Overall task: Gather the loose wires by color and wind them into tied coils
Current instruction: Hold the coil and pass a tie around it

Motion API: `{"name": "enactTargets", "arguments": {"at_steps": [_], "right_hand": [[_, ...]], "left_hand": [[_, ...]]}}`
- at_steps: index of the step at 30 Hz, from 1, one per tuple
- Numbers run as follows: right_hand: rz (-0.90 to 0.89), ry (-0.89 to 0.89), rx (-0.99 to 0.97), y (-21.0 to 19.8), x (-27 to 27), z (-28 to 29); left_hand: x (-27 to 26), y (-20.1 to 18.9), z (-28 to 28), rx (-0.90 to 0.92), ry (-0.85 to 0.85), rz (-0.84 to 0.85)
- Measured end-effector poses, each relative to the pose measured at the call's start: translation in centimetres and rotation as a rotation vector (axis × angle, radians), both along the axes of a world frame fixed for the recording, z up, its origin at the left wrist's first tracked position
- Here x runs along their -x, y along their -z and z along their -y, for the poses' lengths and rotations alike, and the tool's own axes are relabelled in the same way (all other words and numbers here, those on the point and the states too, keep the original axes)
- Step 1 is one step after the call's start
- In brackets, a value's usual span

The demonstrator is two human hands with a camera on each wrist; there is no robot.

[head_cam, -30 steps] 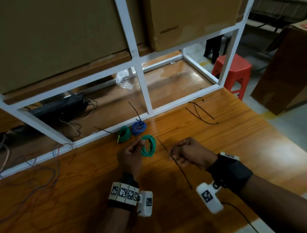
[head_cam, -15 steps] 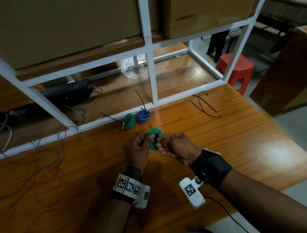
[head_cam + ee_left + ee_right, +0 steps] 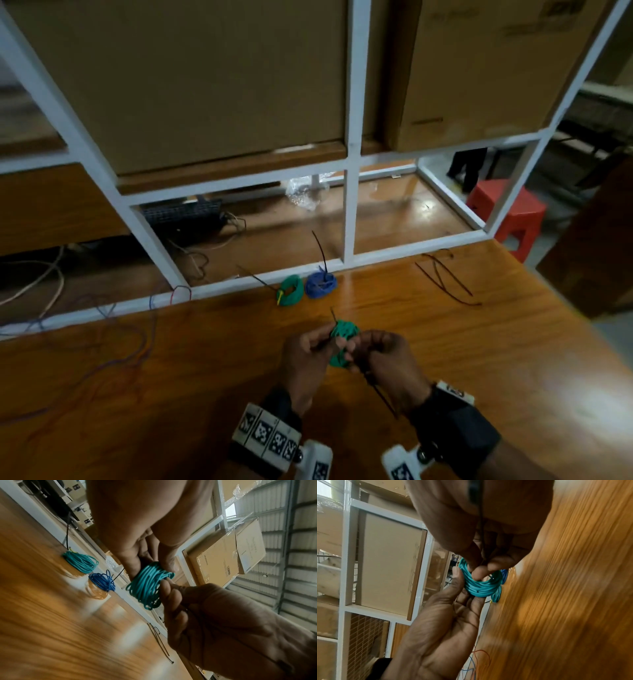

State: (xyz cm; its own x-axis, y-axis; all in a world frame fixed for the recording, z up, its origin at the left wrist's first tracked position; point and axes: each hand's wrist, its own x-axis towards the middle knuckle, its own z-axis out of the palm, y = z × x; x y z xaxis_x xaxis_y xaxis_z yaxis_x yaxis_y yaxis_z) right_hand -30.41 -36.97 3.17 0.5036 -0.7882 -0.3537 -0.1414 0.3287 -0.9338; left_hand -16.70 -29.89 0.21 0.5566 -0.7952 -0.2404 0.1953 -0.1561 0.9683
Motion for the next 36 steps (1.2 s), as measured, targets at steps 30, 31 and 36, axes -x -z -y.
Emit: {"name": "enactTargets", "arguments": {"at_steps": [30, 31, 36], "right_hand": [[0.190, 0.220, 0.415, 1.2, 4.5, -2.0], [0.192, 0.235, 0.435, 1.1, 4.4, -2.1], [0.130, 0.278, 0.613, 0.1, 3.3, -2.7]], "left_hand": [[-0.8, -0.2, -0.9, 0.017, -0.304, -0.107], [-0.7, -0.3, -1.1, 0.019, -0.298, -0.059], [0.0, -0.9, -2.3, 0.007, -0.099, 0.354]]}}
